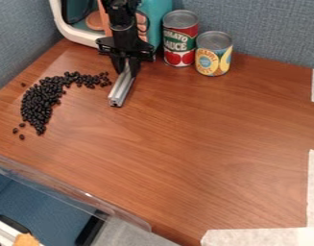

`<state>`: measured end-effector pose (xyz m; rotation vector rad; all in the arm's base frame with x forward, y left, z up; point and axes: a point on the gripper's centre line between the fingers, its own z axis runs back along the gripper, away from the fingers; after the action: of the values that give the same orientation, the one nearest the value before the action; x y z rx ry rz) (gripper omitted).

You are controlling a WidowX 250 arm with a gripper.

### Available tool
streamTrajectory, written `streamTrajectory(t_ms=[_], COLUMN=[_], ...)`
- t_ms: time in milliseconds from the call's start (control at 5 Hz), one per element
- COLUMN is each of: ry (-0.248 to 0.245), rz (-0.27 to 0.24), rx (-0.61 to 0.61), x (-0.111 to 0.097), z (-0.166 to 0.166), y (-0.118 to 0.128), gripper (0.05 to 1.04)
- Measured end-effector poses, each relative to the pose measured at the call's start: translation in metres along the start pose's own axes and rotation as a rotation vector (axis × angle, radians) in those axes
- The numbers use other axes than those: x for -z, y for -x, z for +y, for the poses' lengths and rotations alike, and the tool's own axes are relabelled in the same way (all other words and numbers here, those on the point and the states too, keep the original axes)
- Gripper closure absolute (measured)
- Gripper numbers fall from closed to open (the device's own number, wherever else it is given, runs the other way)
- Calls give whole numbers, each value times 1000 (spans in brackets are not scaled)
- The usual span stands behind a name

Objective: Sweep into pile

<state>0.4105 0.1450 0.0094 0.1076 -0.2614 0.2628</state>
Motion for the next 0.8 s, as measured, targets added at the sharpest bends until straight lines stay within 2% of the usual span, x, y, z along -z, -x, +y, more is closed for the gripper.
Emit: streamTrajectory(t_ms=[200, 400, 800], ry=[-46, -92, -120], rz=[9, 28, 38], rx=[-33, -100, -139], x=[0, -4, -5], z=[12, 39, 56], y=[10, 31, 41], gripper=[745, 745, 745])
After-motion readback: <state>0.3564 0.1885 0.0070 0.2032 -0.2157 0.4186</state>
